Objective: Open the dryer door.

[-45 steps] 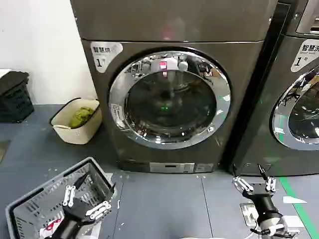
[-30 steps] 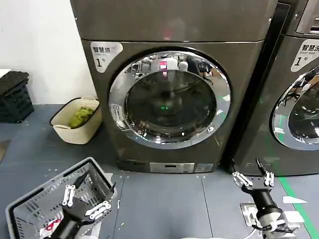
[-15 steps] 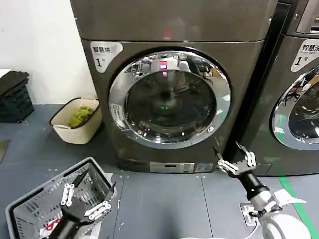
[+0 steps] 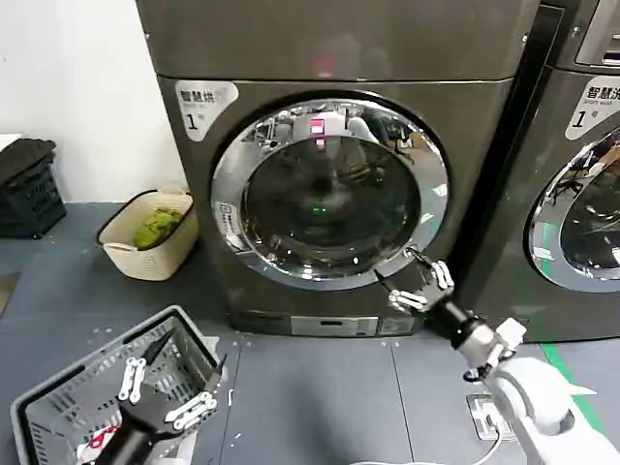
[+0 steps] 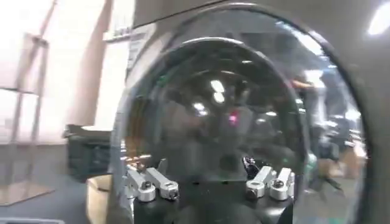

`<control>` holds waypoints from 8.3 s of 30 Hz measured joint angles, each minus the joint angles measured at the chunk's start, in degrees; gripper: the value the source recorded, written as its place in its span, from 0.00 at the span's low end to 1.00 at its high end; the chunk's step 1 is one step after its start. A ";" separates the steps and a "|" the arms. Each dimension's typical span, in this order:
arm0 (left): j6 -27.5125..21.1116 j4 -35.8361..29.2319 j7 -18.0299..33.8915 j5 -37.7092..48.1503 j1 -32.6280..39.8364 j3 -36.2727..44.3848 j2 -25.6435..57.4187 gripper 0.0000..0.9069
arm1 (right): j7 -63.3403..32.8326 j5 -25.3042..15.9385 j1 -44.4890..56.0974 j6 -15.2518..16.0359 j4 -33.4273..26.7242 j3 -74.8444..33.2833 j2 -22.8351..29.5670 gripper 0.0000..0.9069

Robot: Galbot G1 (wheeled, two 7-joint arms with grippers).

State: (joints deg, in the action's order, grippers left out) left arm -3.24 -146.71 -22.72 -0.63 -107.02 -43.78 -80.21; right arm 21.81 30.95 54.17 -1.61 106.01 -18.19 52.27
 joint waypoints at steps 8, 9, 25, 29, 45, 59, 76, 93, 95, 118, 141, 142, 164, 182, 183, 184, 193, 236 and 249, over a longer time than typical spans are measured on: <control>0.51 -0.17 -0.05 -0.43 -0.31 -0.07 -0.32 1.00 | 0.29 0.07 -9.12 0.05 -5.57 7.87 0.50 1.00; 0.57 -0.16 -0.06 -0.49 -0.34 -0.06 -0.33 1.00 | 0.37 0.07 -10.17 0.07 -6.12 8.82 0.63 1.00; 0.61 -0.48 -0.37 -0.62 -0.59 -0.89 -0.60 1.00 | 0.68 -0.19 -23.33 0.56 -13.32 20.43 3.90 1.00; 0.61 -0.48 -0.45 -0.62 -0.65 -0.92 -0.66 1.00 | 0.51 -0.23 -25.67 0.64 -14.48 22.59 5.05 1.00; 0.57 -0.49 -0.73 -0.61 -0.46 -0.98 -0.69 1.00 | -0.21 -2.03 -32.15 1.07 -20.14 28.94 11.04 1.00; 0.59 -0.49 -0.84 -0.57 -0.44 -1.18 -0.99 1.00 | 0.15 -2.56 -36.41 0.91 -25.89 32.18 16.26 1.00; 0.62 -0.48 -0.94 0.15 -0.46 -2.38 -0.83 1.00 | 4.58 -1.93 -40.70 -1.05 -31.50 34.98 20.93 1.00; 0.60 -0.48 -1.04 0.41 -0.36 -2.97 -0.63 1.00 | 16.87 2.61 -39.95 -8.38 -31.14 35.07 17.36 1.00; 0.58 -0.48 -1.04 0.66 -0.29 -3.22 -0.58 1.00 | 18.56 3.24 -39.58 -9.38 -30.47 34.94 16.33 1.00; 0.23 -0.49 -1.01 6.49 0.28 -7.84 2.43 1.00 | 40.33 11.84 -36.75 -14.17 -22.48 33.06 5.80 1.00; -0.53 3.05 -1.65 19.80 3.88 -17.36 9.32 1.00 | 48.27 12.51 -28.31 -13.36 -12.39 26.93 -2.43 1.00; -0.27 3.83 -1.67 20.48 4.42 -17.95 10.22 1.00 | 48.84 12.45 -27.33 -13.18 -11.61 26.15 -2.98 1.00; 10.08 31.82 -2.88 18.68 29.14 -9.20 34.84 1.00 | 54.70 11.21 21.62 -14.09 10.49 -19.35 -8.10 1.00; 25.83 49.52 -6.37 3.45 53.39 14.64 40.31 1.00 | 55.22 17.16 48.91 -21.13 21.17 -49.12 10.98 1.00; 25.90 50.02 -5.94 2.56 54.46 16.00 40.08 1.00 | 55.52 17.71 49.89 -21.57 21.87 -50.60 12.41 1.00; 25.98 50.46 -5.50 1.80 55.39 17.16 39.87 1.00 | 55.60 18.12 50.72 -21.80 22.33 -51.86 13.62 1.00; 29.25 54.27 -4.58 -3.12 63.57 25.42 39.26 1.00 | 52.59 21.66 53.47 -22.42 26.55 -62.14 23.16 1.00; 37.33 49.89 -10.43 0.62 76.84 49.87 35.96 1.00 | 16.03 -1.91 49.97 -22.68 -1.08 -86.61 30.07 1.00; 35.21 52.54 -10.48 1.06 84.49 60.37 27.74 1.00 | -8.39 -14.85 48.76 -9.07 -8.61 -93.24 33.06 1.00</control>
State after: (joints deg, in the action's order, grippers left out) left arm 31.97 -94.18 -33.21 0.43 -22.53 16.59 -52.47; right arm 13.42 16.10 102.93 -10.68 97.39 -111.44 85.34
